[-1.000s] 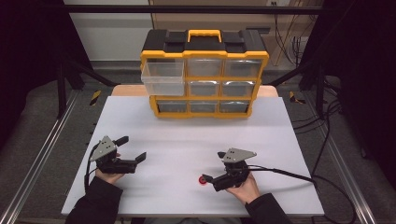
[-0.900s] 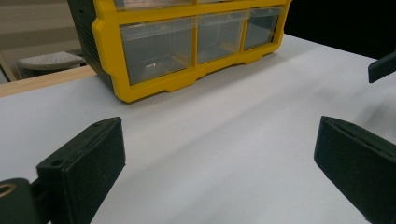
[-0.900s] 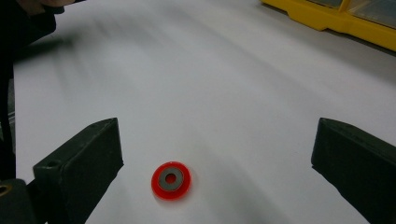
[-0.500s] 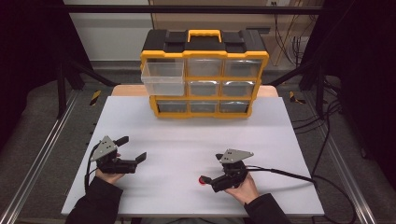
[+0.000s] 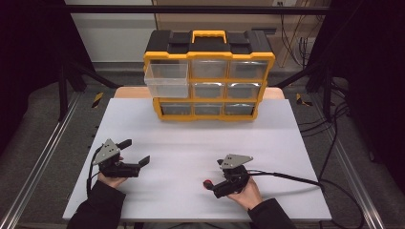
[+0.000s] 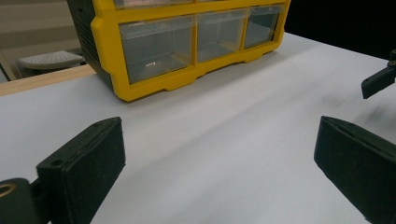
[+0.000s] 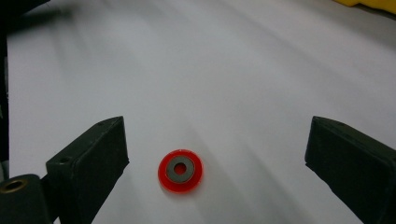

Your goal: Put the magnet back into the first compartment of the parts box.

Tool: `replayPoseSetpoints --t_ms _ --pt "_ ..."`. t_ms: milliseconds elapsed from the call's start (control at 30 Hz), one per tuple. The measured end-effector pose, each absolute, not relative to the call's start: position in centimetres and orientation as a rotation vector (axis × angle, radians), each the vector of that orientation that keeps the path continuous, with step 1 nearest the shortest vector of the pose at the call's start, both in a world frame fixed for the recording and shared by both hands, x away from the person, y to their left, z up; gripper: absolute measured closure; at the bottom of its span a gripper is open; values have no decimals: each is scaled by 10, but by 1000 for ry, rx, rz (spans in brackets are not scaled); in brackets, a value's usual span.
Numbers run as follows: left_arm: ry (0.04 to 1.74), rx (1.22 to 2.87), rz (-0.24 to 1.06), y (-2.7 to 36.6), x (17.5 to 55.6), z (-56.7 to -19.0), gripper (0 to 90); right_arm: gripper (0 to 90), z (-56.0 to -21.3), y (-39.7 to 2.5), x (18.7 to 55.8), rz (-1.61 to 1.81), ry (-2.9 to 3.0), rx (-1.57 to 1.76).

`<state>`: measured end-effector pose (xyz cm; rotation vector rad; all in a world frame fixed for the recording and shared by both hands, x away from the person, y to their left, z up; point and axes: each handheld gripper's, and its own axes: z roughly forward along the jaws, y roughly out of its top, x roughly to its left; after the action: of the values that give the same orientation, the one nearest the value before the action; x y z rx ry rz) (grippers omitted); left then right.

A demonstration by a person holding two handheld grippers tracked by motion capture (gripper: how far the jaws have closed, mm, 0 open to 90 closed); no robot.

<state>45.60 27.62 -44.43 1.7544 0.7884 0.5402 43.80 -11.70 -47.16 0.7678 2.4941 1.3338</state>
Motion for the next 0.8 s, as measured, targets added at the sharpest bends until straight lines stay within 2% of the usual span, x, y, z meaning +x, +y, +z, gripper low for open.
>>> replayPoseSetpoints --t_ms 800 --pt "789 1758 540 276 456 -445 15 224 -477 -115 440 1288 2565 743"
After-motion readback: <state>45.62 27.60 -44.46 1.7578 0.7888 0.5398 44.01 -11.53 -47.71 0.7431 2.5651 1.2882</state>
